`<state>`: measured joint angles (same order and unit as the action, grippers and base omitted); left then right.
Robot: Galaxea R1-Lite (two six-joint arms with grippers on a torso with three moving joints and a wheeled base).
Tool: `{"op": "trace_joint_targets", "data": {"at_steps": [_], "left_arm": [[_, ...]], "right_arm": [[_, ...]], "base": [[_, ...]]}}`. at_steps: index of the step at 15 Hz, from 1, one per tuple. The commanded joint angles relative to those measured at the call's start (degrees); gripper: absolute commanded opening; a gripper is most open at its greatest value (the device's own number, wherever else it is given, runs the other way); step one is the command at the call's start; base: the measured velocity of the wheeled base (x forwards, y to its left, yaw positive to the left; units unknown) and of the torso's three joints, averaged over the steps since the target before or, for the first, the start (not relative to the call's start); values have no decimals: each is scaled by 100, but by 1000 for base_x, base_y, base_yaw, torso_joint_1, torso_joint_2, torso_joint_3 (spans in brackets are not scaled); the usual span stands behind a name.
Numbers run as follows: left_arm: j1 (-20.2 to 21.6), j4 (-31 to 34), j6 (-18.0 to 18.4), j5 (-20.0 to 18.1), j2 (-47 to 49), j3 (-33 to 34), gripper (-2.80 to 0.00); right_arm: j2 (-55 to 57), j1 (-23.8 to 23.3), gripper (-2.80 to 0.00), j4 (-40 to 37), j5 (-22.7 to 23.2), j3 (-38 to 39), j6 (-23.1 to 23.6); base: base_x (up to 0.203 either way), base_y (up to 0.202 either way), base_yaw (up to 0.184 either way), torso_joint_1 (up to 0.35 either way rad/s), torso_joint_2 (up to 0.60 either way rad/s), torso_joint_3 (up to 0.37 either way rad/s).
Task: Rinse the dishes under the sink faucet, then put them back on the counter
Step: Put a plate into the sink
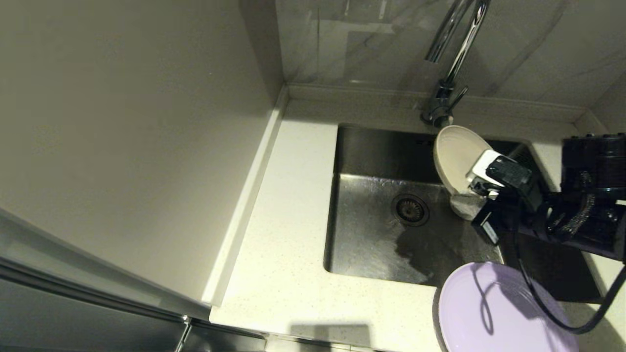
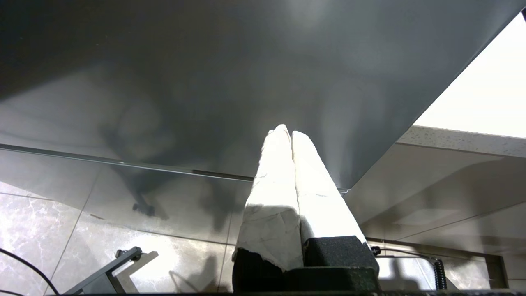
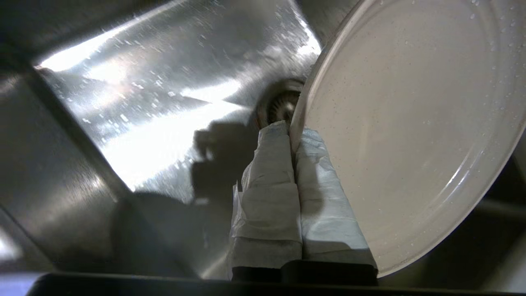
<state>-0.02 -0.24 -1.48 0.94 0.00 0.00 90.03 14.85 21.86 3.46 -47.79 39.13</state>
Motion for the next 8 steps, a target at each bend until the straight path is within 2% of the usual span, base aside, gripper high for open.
{"op": "trace_joint_targets", "data": {"at_steps": [1,4,8], "left_arm": [[2,-2,-2,3,-18,0,-280],[2,-2,-2,3,-18,0,-280],[2,-2,-2,3,-18,0,-280]], "right_arm": [[597,315,-280,200,-1,-20,25],[1087,605,-280,615,-52,-77,35],[1506,1074,-280,811,-536,-215,249]], "base": [[0,0,0,0,0,0],[0,0,0,0,0,0],[0,0,0,0,0,0]]}}
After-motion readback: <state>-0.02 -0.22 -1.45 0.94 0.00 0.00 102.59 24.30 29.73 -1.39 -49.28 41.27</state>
